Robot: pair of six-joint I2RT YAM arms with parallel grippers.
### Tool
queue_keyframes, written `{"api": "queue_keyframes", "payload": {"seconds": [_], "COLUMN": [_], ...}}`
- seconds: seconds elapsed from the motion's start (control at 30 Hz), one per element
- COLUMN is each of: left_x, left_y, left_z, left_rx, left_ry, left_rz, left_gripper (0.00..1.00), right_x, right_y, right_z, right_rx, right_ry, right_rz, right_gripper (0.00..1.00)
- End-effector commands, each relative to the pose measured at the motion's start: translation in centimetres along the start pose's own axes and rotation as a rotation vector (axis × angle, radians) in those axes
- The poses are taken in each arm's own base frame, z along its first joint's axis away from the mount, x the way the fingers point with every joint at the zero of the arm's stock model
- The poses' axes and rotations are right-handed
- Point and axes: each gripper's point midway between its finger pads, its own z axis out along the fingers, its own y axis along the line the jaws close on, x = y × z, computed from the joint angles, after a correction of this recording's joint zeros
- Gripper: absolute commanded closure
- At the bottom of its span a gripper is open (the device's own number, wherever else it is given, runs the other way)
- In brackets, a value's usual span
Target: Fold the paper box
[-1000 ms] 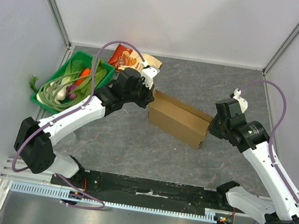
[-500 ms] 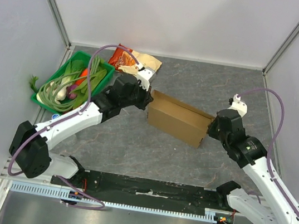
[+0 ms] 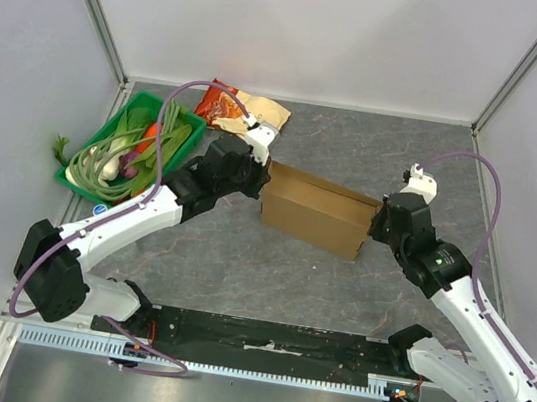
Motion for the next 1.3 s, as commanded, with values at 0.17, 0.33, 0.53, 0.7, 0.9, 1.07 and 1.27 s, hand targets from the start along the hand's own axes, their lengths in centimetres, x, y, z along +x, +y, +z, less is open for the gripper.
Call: {"api": "queue_keyframes", "payload": {"seconds": [0.17,0.33,0.53,0.7,0.9,1.07,1.27], "left_x": [7.0,7.1,6.1,6.9,8.0,8.6,9.9], "left_y": [1.5,2.2,1.9,2.1,2.3,4.4,5.0], "left_z": [-0.9,-1.1,-1.3,-1.2,-1.4,-2.0,-2.4], "left_rx": [-0.044,-0.072,-0.078,-0.115,-0.214,-0.385,-0.391], "left_ry": [0.259,0.272,0.272,0.3,0.35,0.332,0.368], "left_rz": [0.144,0.21,0.265,0.237,0.059,-0.037,0.021], "left_gripper": [0.98,0.98,0.98,0.98,0.98,0.98,0.98], "right_x": [5.3,5.3,5.9,6.2,6.1,6.2,6.2], "right_y": [-0.9,-0.8,-0.7,-0.4,-0.4,-0.3,-0.2], "right_z": [0.7,0.7,0.9,1.0,0.8,0.8,0.8], "right_rx": [0.008,0.005,-0.006,-0.017,-0.019,-0.02,-0.024], "right_ry": [0.181,0.182,0.202,0.208,0.205,0.212,0.213], "right_rz": [-0.088,-0.091,-0.092,-0.08,-0.067,-0.056,-0.055], "right_gripper": [1.0,1.0,1.0,1.0,1.0,1.0,1.0]}}
